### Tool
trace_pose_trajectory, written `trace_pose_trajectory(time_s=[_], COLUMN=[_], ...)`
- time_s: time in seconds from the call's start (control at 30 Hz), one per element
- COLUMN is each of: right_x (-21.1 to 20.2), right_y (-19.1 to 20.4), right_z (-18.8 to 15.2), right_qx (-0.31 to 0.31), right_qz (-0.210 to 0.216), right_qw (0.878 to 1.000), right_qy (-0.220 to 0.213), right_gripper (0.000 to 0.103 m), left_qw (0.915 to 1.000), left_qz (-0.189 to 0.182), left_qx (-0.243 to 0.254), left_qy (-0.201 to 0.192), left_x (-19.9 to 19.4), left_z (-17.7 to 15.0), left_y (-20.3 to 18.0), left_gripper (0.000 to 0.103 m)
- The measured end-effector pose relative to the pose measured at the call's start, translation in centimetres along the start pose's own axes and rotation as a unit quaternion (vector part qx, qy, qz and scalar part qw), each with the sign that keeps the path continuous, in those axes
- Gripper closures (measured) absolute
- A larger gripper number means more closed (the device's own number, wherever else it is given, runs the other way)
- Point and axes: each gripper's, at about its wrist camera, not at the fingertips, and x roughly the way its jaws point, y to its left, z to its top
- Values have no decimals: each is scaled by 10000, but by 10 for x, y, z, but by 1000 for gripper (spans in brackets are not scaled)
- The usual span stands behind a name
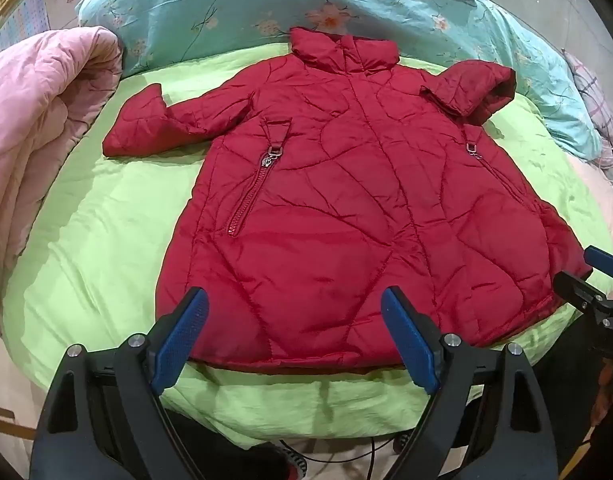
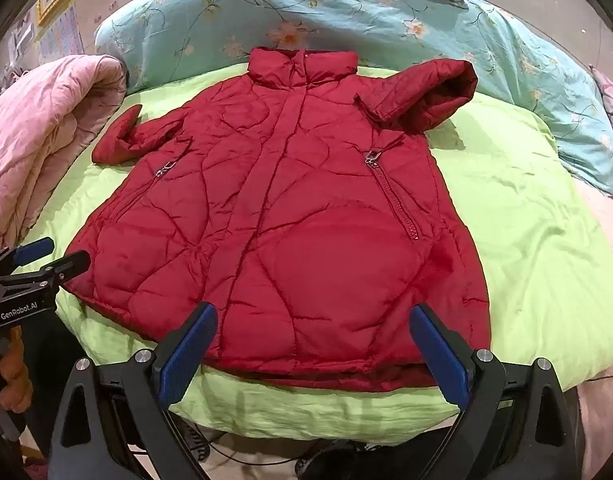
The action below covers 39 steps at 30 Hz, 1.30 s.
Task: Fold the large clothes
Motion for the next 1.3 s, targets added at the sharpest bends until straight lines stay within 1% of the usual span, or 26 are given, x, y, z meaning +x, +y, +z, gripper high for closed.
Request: trace_pose_trajectory(time_s=[0.2,0.37,0.4,0.57,0.7,0.97,1.17,1.3], right_x=[1,1,0,-1,-2,-3,-2,-1], right_y=[1,0,2,1,5,3,4,5], right_z=[-1,0,0,2,2,4,4,5], right_qx=[-33,-7,-2,-27,-110,-51,-50,-66], right_qz=[26,-16,4,94,86,150,188,210], right_qw=[10000,10000,10000,9999,9999,9998,9997,9996], right_qy=[28,-35,-42,-45,-69,-76,128,148], right_gripper=[5,5,5,5,5,5,5,5], left_qw=[10000,10000,10000,10000,10000,10000,9999,9999], left_qz=[58,60,11,-5,-20,7,-73,-85], left_qx=[-2,-32,-66,-71,-66,-53,-114,-123], left_qy=[22,5,0,-42,-8,44,21,36], left_x=[-1,-2,3,3,4,5,5,6], left_z=[0,-4,-1,-1,0,1,3,3], left_y=[-2,-3,0,0,0,0,0,0], left_gripper=[14,14,14,14,14,14,14,14])
